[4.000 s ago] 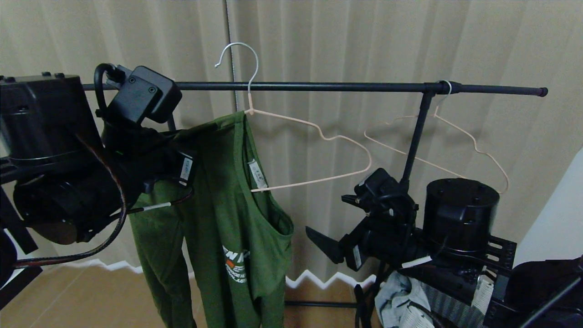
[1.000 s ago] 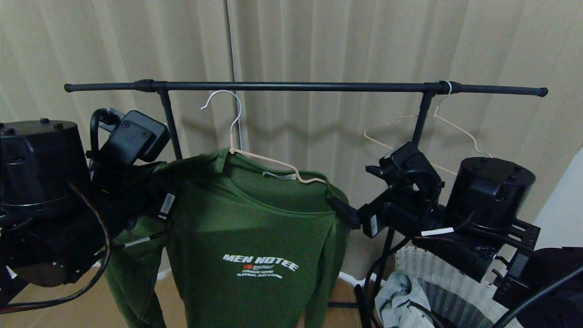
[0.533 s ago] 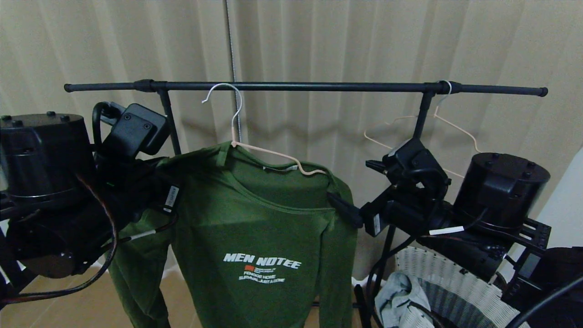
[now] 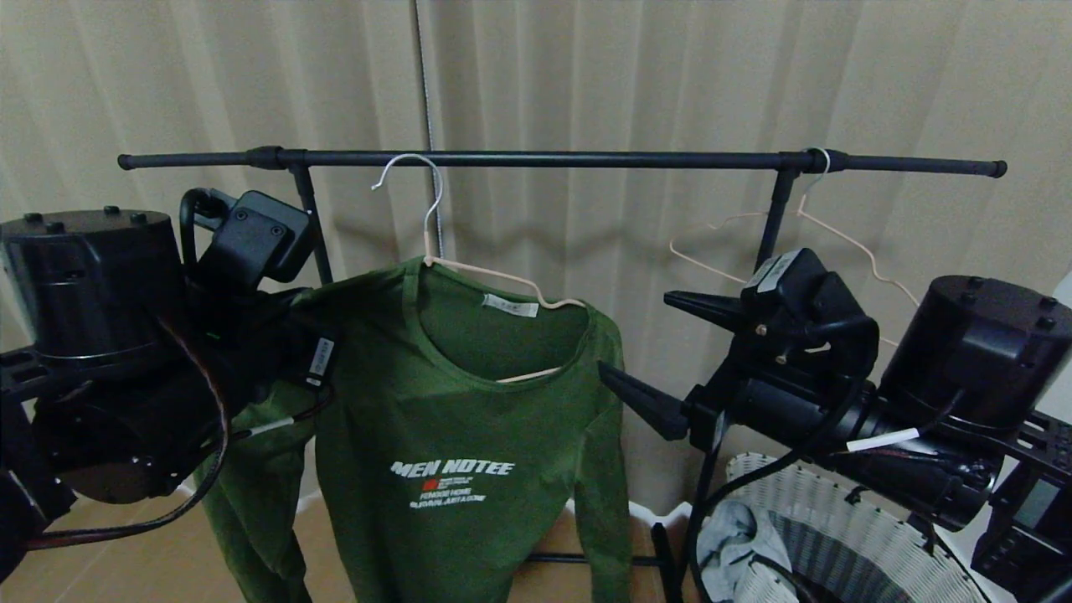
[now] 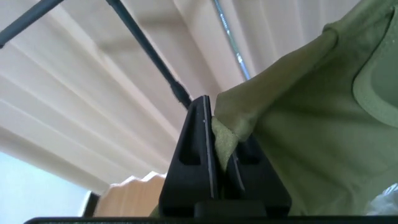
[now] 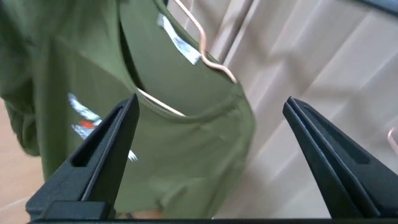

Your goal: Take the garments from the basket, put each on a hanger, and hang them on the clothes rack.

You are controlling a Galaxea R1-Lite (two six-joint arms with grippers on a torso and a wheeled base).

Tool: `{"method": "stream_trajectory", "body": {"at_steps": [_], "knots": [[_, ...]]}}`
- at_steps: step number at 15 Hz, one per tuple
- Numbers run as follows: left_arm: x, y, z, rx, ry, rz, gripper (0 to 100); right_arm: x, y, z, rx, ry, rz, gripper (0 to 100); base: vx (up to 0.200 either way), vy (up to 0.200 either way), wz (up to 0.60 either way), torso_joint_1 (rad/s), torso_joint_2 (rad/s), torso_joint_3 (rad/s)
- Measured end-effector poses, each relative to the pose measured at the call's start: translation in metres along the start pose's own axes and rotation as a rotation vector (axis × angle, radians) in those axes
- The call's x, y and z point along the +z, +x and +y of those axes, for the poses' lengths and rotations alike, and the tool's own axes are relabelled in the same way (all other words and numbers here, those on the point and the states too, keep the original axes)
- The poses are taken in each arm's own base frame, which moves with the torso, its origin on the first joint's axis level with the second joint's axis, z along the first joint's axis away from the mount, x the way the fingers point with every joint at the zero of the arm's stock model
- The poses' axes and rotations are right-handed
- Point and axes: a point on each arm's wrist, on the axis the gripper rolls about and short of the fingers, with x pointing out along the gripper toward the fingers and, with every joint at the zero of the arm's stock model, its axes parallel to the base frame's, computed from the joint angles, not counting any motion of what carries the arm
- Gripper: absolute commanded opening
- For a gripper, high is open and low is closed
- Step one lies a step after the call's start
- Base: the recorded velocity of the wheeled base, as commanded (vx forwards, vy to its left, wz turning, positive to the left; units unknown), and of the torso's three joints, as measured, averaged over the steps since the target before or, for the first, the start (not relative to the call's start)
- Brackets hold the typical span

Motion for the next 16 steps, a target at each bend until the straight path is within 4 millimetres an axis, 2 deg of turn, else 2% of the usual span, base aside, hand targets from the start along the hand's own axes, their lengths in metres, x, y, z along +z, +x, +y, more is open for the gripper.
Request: {"method": "stream_trajectory", "body": {"at_steps": [3, 9, 16], "knots": [[0.003, 0.002, -0.006, -0.008, -0.028, -0.046, 0, 0.011, 0.01, -0.004, -0.007, -0.035, -0.013, 100, 0.0, 0.0, 0.0, 0.0, 0.0, 0.0], [-0.001, -0.013, -0.032, -0.109, 0.0, -0.091, 0, 0.026, 0.047, -0.015, -0.087, -0.146, 0.046, 100, 0.0, 0.0, 0.0, 0.0, 0.0, 0.0], [0.0, -0.022, -0.047, -0.17, 0.019, -0.115, 0, 0.01, 0.066, -0.012, -0.096, -0.158, 0.1, 100, 0.0, 0.0, 0.0, 0.0, 0.0, 0.0]]}}
